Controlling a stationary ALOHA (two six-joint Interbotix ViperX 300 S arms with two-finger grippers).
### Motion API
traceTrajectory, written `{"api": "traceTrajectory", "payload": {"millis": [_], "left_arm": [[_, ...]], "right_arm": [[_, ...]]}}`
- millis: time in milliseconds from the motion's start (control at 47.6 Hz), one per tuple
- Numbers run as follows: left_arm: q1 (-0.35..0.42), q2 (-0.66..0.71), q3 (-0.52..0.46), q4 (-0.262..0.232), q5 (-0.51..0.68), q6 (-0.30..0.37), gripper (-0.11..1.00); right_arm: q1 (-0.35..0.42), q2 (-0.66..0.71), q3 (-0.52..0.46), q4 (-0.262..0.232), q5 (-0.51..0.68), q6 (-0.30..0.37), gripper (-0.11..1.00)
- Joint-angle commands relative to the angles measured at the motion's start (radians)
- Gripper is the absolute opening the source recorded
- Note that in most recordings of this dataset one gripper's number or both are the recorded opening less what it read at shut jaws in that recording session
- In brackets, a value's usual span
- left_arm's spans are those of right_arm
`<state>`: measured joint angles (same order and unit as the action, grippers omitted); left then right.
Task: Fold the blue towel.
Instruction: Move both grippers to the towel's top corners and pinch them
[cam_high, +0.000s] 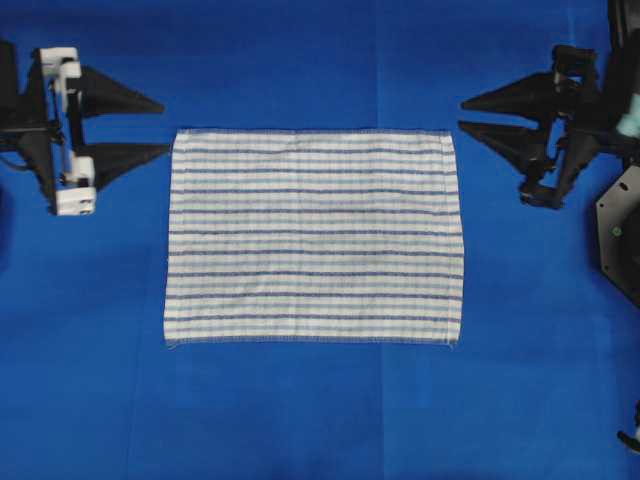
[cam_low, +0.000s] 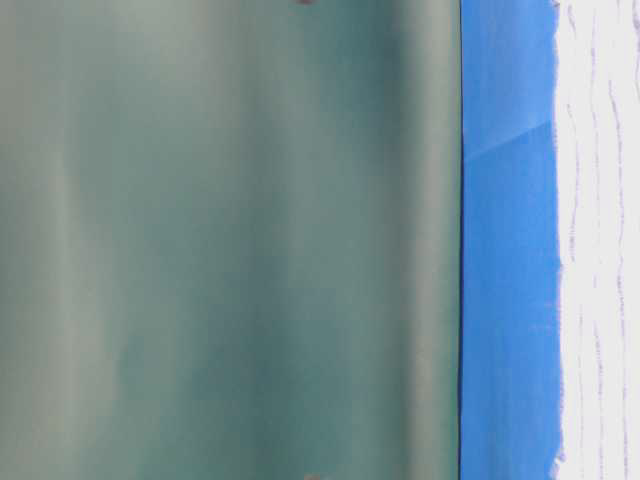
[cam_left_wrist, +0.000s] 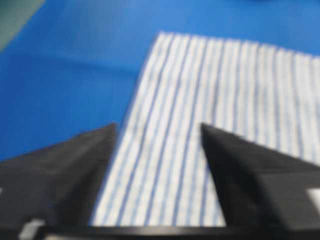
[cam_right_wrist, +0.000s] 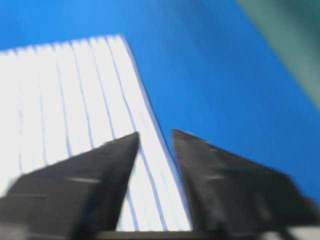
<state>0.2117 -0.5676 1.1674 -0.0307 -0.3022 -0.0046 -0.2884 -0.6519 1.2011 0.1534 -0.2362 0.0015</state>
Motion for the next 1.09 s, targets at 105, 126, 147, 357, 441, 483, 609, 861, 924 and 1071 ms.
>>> {"api": "traceTrajectory", "payload": {"millis": [105, 126, 147, 357, 441, 483, 609, 861, 924, 1071], "left_arm": [[0.043, 0.120, -0.017, -0.003, -0.034, -0.003, 0.84], [0.054, 0.143, -0.015, -0.003, -0.041, -0.003, 0.83], [0.060, 0.160, -0.014, -0.003, -0.046, -0.003, 0.82], [0.127, 0.325, -0.003, -0.003, -0.135, -0.003, 0.81], [0.149, 0.387, -0.005, -0.005, -0.170, -0.003, 0.81], [0.153, 0.413, -0.006, -0.003, -0.184, -0.003, 0.81], [0.158, 0.488, -0.011, -0.005, -0.212, -0.003, 0.81], [0.160, 0.627, -0.021, -0.023, -0.258, -0.020, 0.81], [0.160, 0.643, -0.026, -0.023, -0.267, -0.028, 0.81], [0.160, 0.657, -0.032, -0.021, -0.265, -0.034, 0.79]], "right_arm": [[-0.034, 0.135, 0.021, 0.054, -0.074, 0.002, 0.66], [-0.035, 0.152, 0.025, 0.061, -0.086, 0.002, 0.69], [-0.037, 0.169, 0.029, 0.067, -0.098, 0.002, 0.72], [-0.044, 0.368, 0.057, 0.147, -0.239, 0.002, 0.76], [-0.044, 0.428, 0.055, 0.163, -0.279, 0.002, 0.76], [-0.044, 0.456, 0.054, 0.169, -0.295, 0.002, 0.76], [-0.044, 0.532, 0.041, 0.181, -0.321, 0.002, 0.76], [-0.040, 0.609, 0.012, 0.183, -0.325, 0.002, 0.75], [-0.040, 0.623, 0.009, 0.183, -0.328, 0.002, 0.74], [-0.032, 0.652, 0.003, 0.183, -0.328, 0.002, 0.57]]}}
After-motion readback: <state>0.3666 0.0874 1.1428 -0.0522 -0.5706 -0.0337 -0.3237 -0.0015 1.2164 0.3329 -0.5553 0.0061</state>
